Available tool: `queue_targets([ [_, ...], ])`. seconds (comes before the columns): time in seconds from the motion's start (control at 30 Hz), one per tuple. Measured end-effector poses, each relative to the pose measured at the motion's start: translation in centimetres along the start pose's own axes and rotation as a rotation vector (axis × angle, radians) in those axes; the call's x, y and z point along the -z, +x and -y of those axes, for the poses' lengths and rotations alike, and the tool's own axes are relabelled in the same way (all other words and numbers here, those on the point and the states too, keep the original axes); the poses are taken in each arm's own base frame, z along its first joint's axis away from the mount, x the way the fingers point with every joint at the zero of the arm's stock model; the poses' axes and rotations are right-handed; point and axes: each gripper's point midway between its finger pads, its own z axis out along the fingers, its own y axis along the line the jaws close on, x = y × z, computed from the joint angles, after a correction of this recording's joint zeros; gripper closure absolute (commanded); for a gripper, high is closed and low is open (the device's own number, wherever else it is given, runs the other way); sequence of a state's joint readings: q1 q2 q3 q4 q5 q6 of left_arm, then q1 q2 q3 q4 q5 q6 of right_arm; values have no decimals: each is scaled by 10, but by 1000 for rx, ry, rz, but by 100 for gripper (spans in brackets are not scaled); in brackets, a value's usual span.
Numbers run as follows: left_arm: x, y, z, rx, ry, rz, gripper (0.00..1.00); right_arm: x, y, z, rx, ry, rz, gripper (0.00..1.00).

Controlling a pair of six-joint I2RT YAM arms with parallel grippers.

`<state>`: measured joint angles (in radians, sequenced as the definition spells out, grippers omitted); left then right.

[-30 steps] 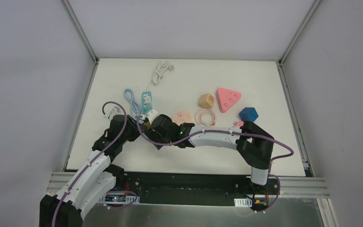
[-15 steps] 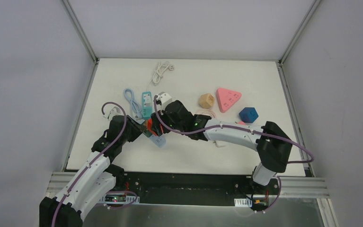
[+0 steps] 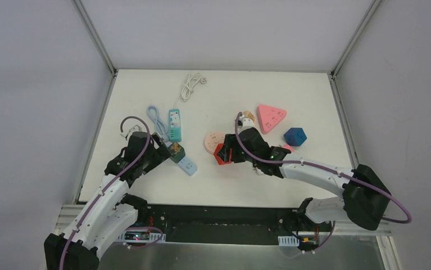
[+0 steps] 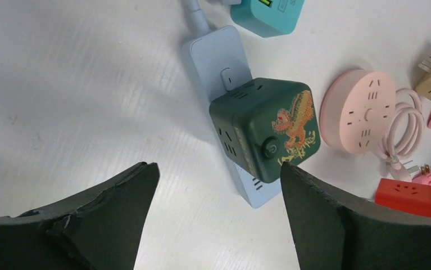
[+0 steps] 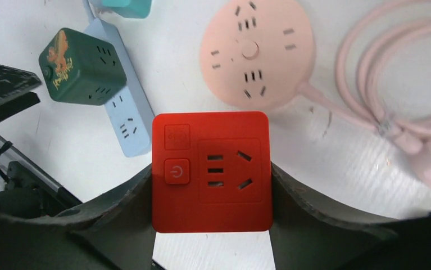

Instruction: Pull the plug off the socket

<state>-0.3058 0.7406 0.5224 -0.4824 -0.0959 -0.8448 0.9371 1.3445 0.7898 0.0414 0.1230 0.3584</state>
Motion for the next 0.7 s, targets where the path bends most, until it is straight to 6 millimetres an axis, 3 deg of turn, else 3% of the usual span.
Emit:
queue_targets([
  [0.13, 15, -11, 10, -22, 14, 2, 5, 12, 18, 16, -116, 23, -21, 61],
  [0.3, 30, -22, 19, -33, 32, 18, 2, 14, 38, 34, -238, 72, -65, 53],
  [0.4, 34, -18, 13, -45, 15, 4, 3, 14, 41, 44, -294, 108, -74, 45],
  [0.57, 42, -12, 4, -51, -2, -9, 4, 11, 41, 55, -354, 149, -60, 20],
  [0.7, 47, -12, 1, -50, -1, 4, 4, 11, 45, 62, -371, 175, -57, 11],
])
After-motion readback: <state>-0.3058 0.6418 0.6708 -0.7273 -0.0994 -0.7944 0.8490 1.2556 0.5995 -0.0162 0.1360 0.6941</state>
